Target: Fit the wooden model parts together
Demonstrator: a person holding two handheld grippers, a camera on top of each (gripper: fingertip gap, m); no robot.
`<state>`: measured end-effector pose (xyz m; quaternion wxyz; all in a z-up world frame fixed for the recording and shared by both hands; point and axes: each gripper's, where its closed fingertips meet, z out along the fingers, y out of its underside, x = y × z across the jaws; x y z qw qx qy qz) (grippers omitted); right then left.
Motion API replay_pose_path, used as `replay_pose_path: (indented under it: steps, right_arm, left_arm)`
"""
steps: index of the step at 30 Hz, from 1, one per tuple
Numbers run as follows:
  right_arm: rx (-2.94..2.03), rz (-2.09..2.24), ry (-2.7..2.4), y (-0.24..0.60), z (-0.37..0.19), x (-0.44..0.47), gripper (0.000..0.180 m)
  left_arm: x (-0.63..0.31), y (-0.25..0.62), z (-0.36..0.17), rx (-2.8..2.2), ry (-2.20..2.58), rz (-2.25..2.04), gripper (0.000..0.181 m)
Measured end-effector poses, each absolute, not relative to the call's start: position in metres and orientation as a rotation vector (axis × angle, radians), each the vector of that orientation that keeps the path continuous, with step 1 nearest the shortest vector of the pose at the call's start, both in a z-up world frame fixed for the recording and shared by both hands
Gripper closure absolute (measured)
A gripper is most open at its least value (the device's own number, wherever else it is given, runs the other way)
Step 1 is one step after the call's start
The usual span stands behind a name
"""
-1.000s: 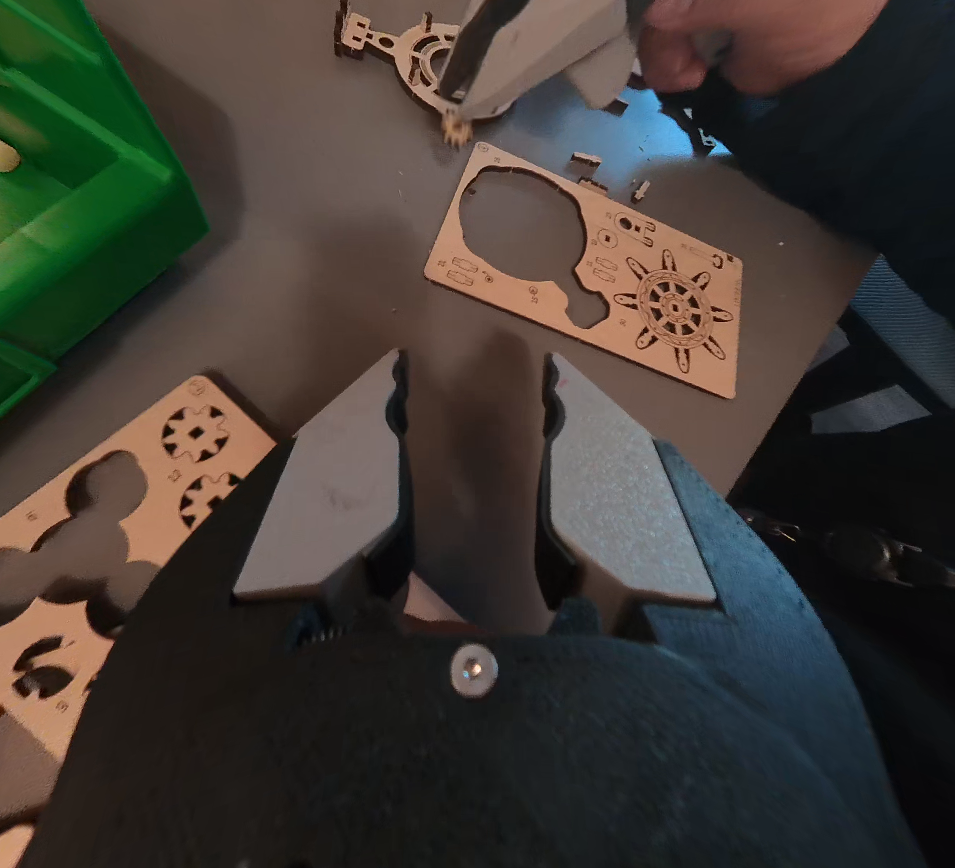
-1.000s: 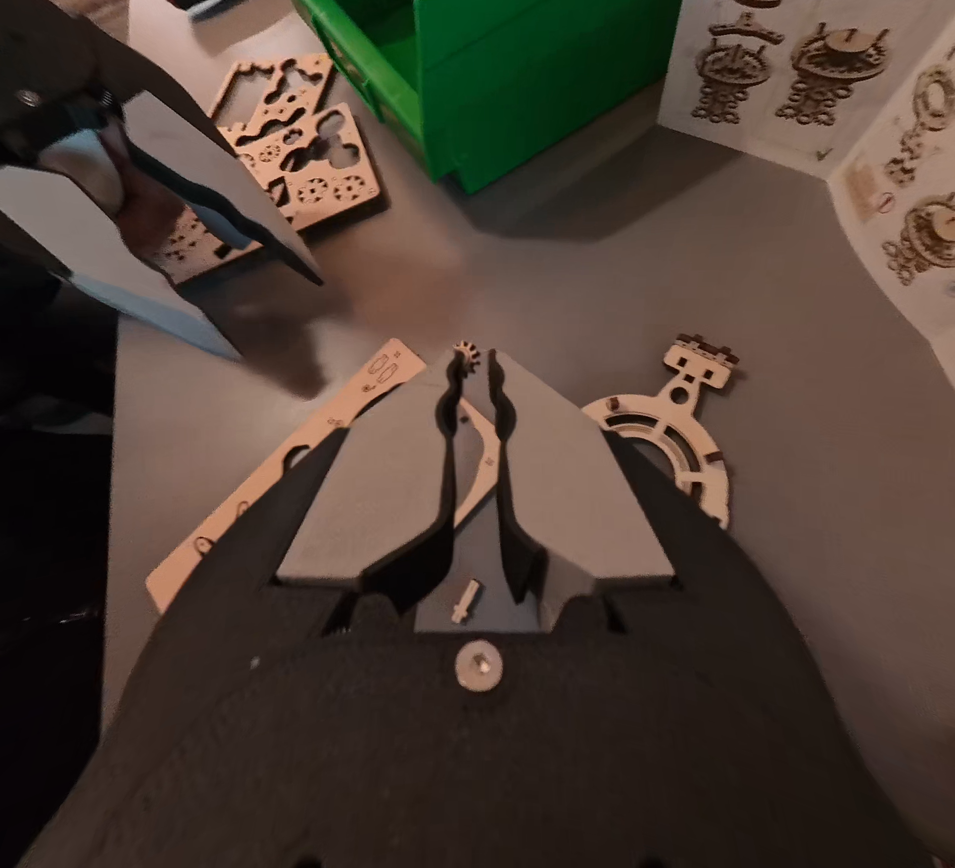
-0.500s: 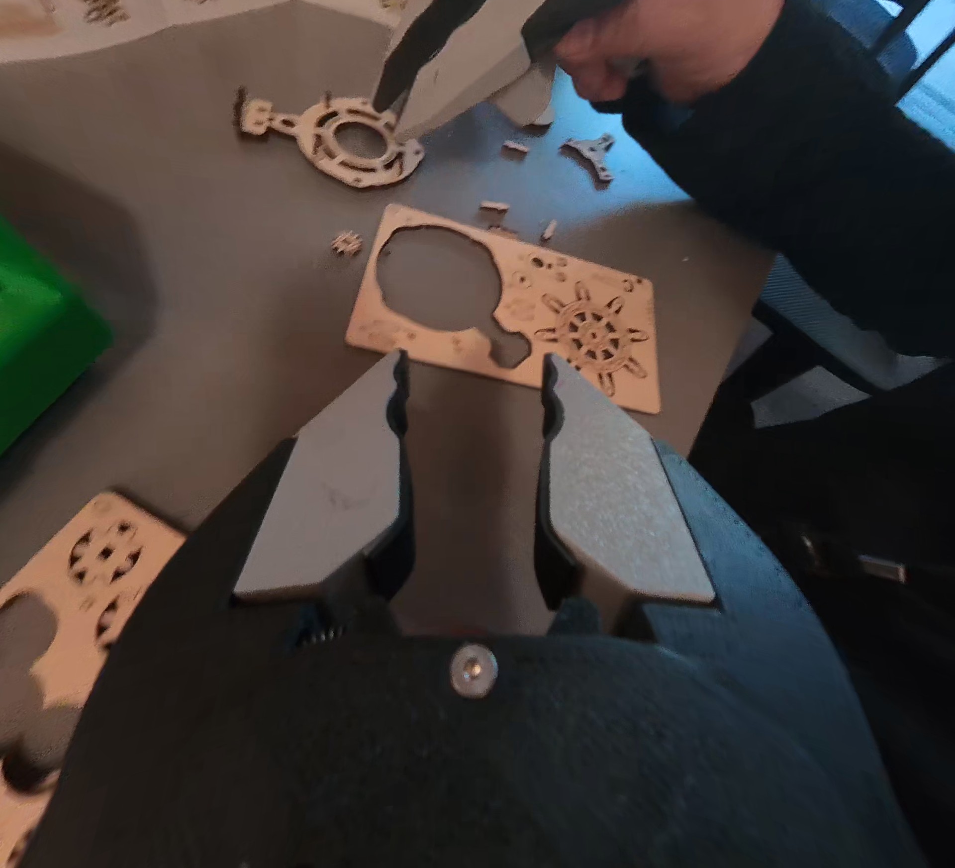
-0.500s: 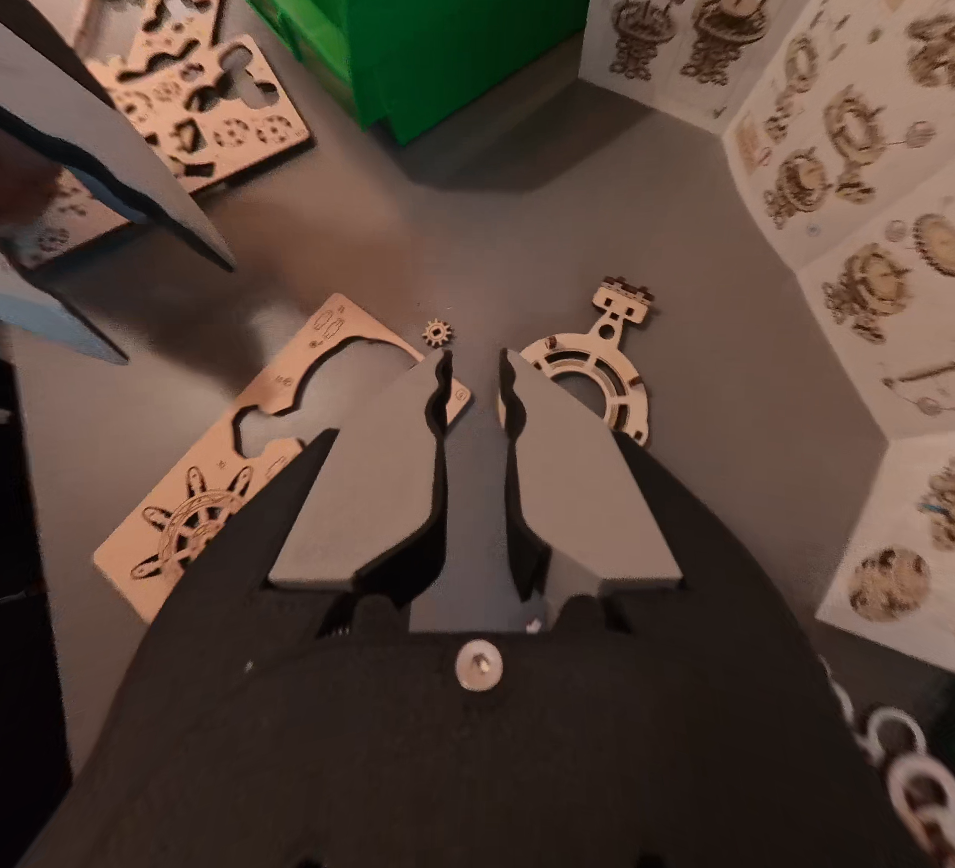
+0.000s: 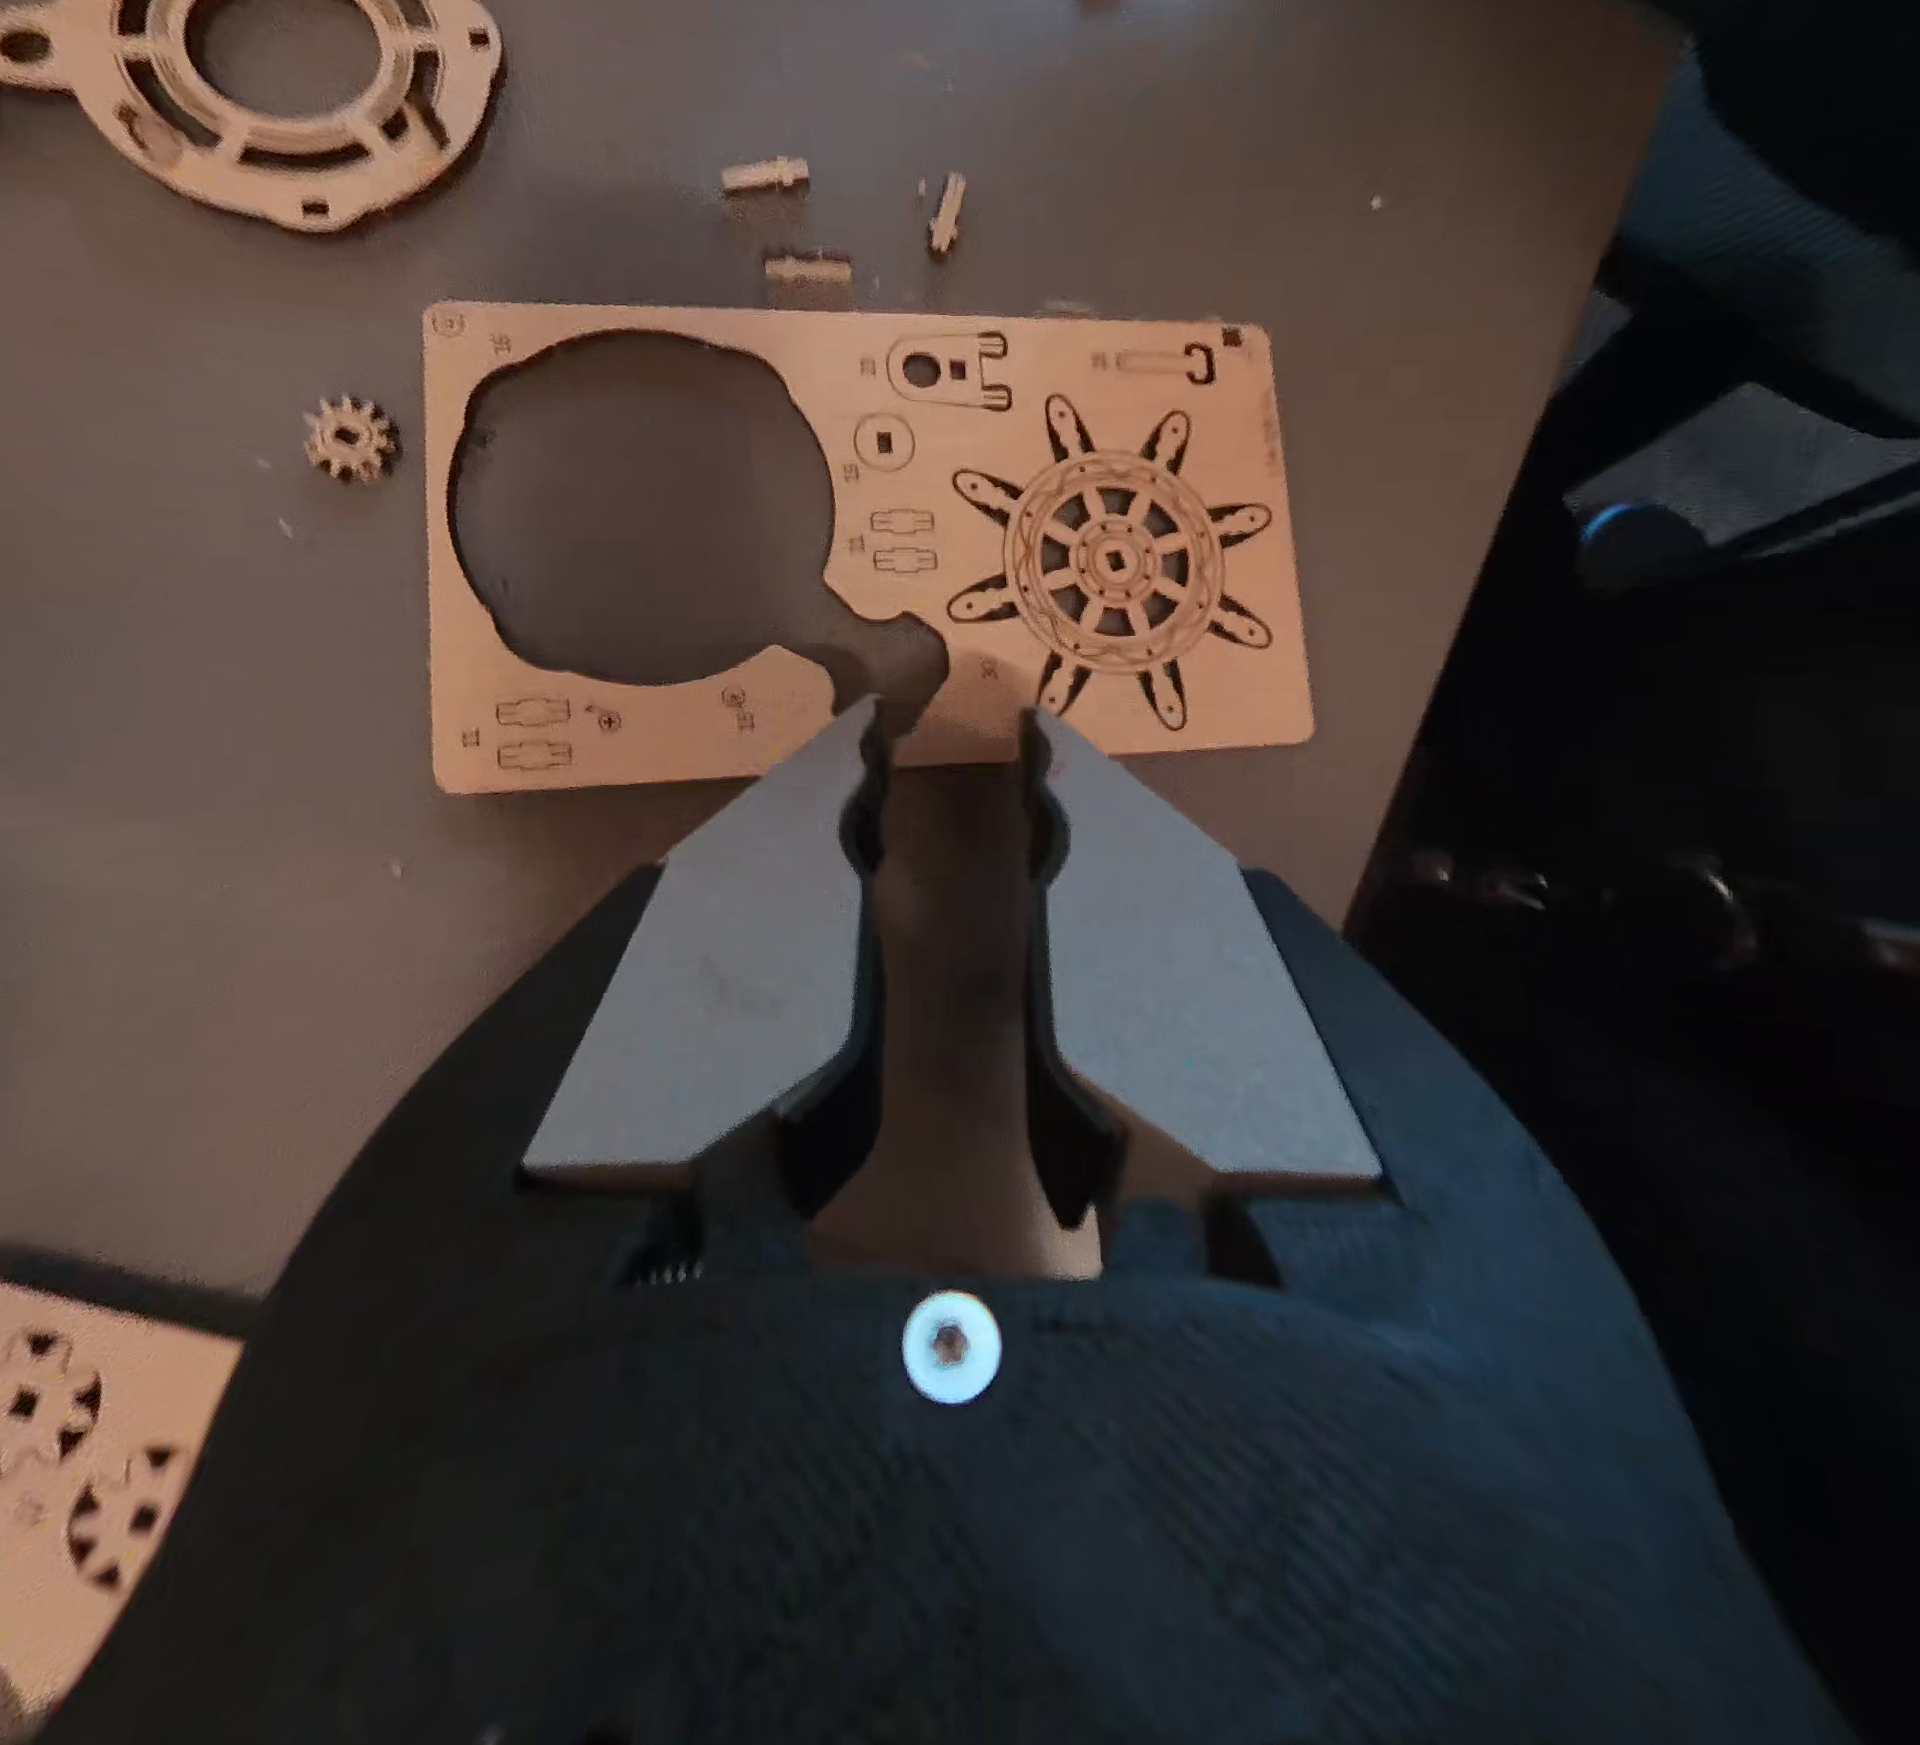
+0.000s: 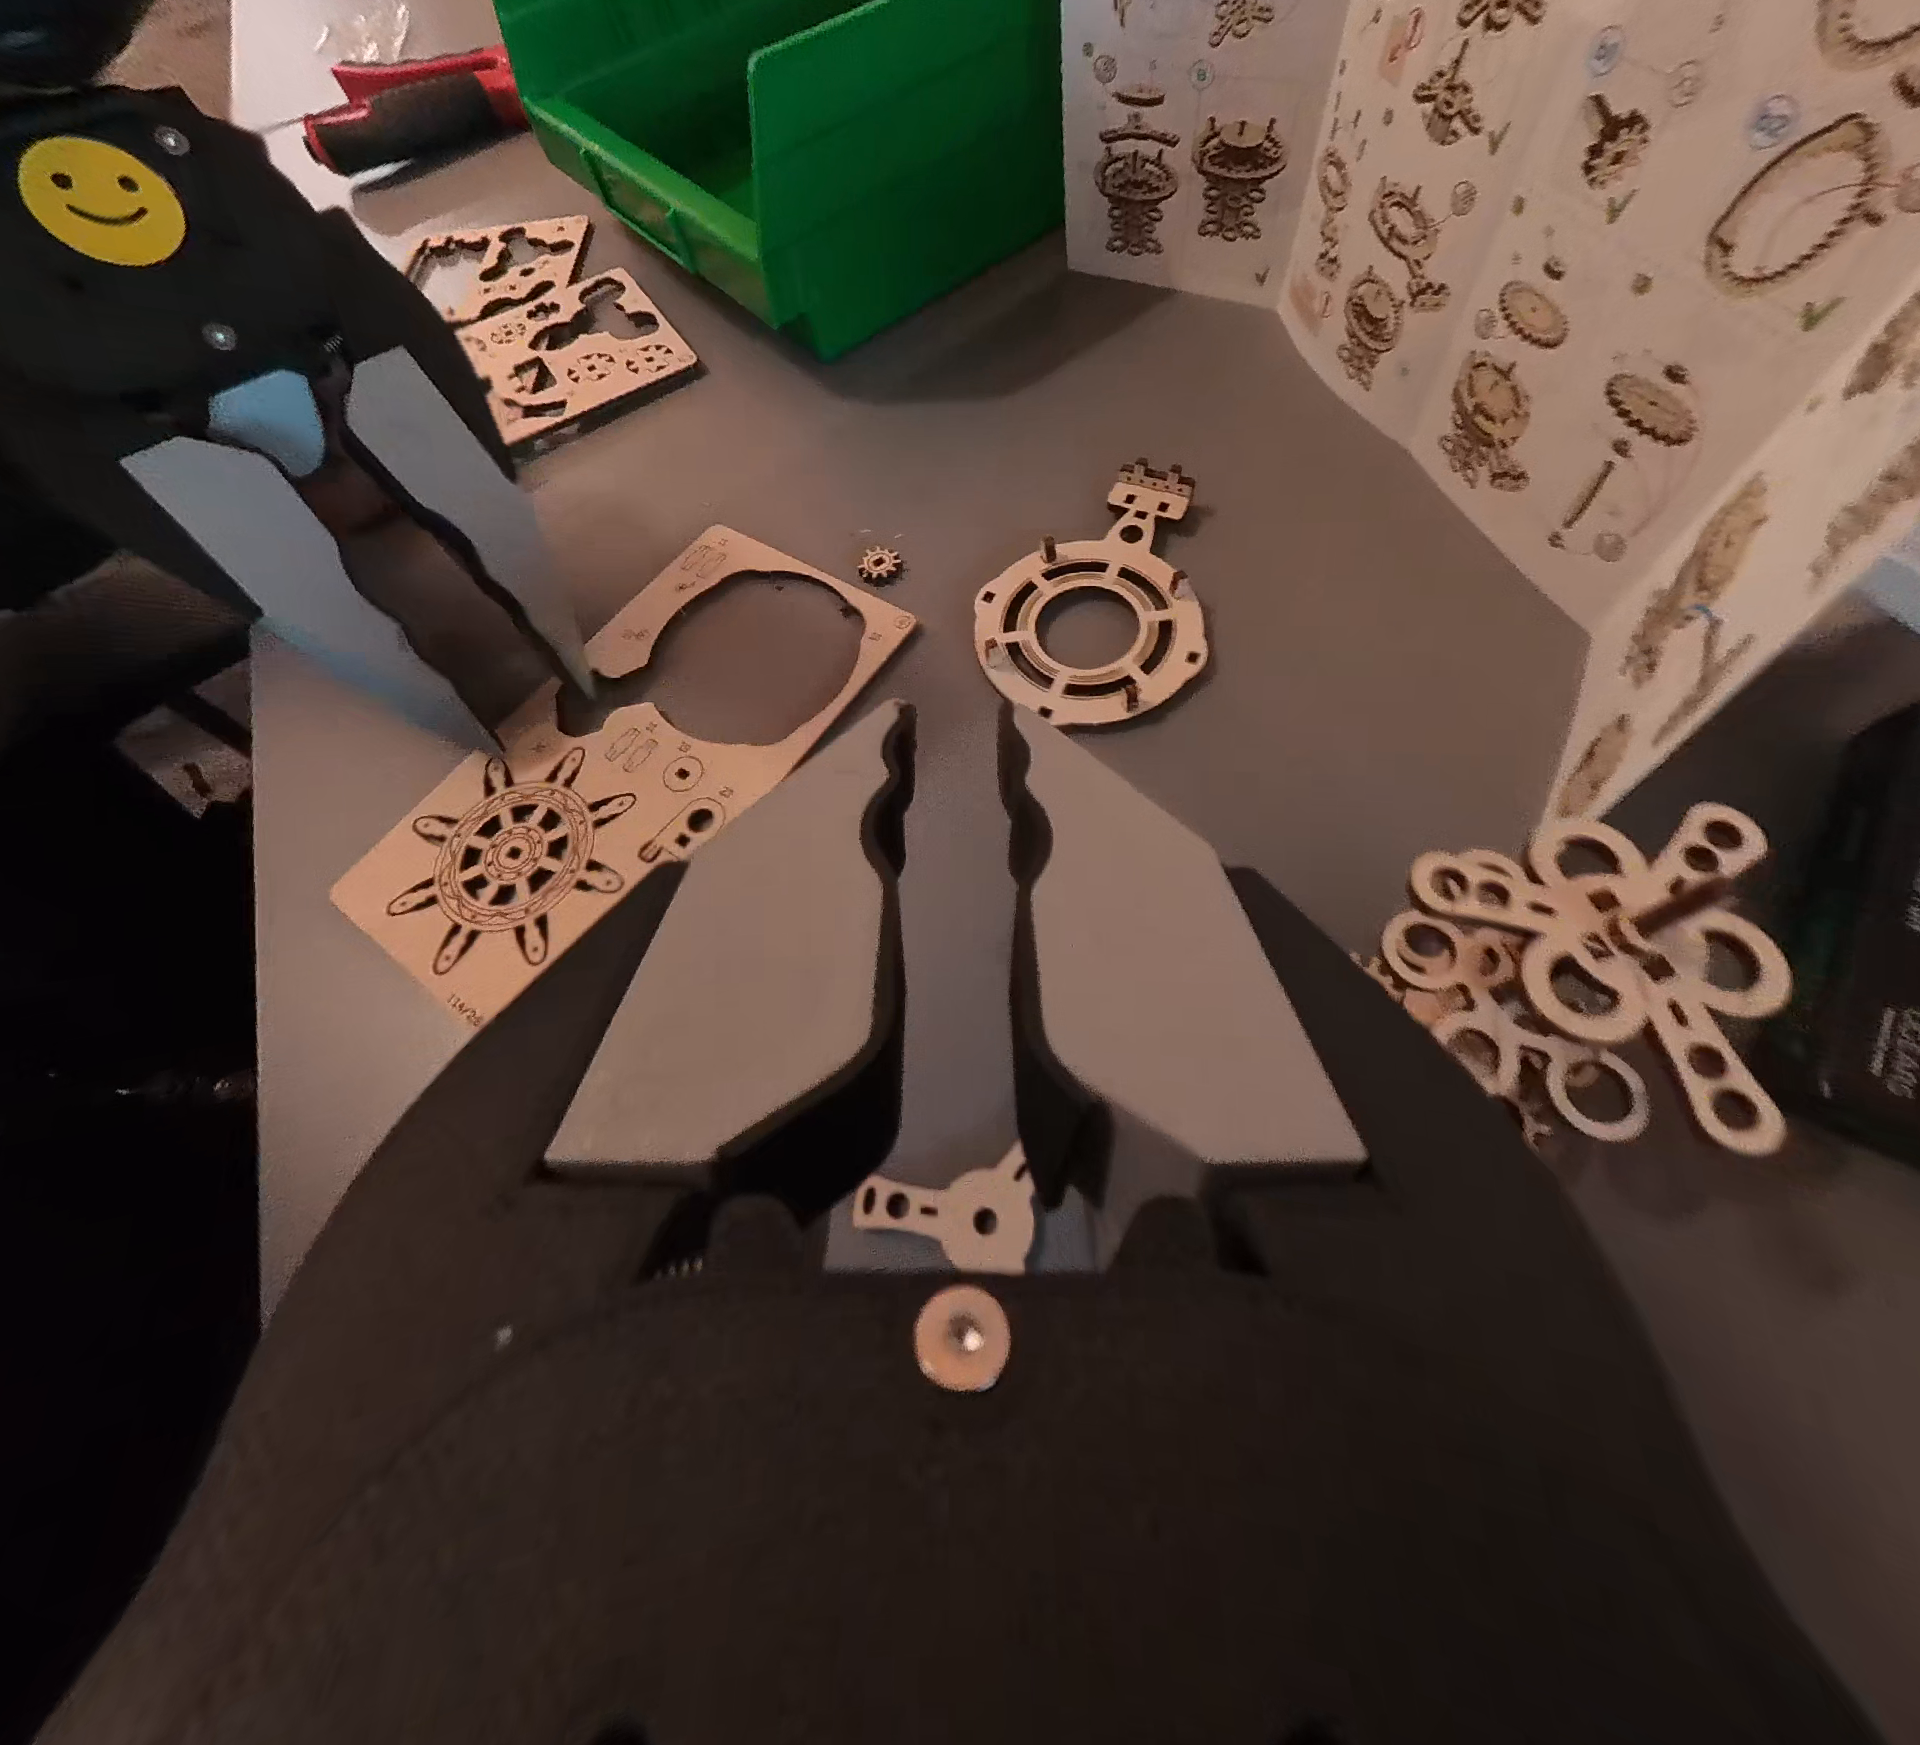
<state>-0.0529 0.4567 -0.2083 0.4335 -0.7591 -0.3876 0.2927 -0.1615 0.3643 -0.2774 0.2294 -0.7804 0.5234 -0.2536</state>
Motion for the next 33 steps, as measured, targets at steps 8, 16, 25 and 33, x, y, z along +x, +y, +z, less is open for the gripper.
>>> replay_pose_path:
  steps: [8, 16, 25, 33]
  right_arm:
    - [-1.826, 0.791, -0.865, 0.458, -0.197, -0.034, 0.167]
    - [-1.816, 0.719, -0.856, 0.463, -0.202, -0.035, 0.153]
    - [-1.818, 0.585, -0.847, 0.473, -0.21, -0.033, 0.148]
    - [-1.801, 0.548, -0.815, 0.491, -0.208, -0.035, 0.144]
  left_arm:
    - [-0.202, 0.359, -0.271, -2.235, 1.417, -0.695, 0.151]
    - [-0.174, 0.42, -0.184, -1.97, 1.093, -0.713, 0.14]
    - [-0.125, 0.484, -0.168, -1.768, 0.984, -0.871, 0.132]
    - [-0.117, 0.48, -0.193, -1.709, 1.043, -0.825, 0.141]
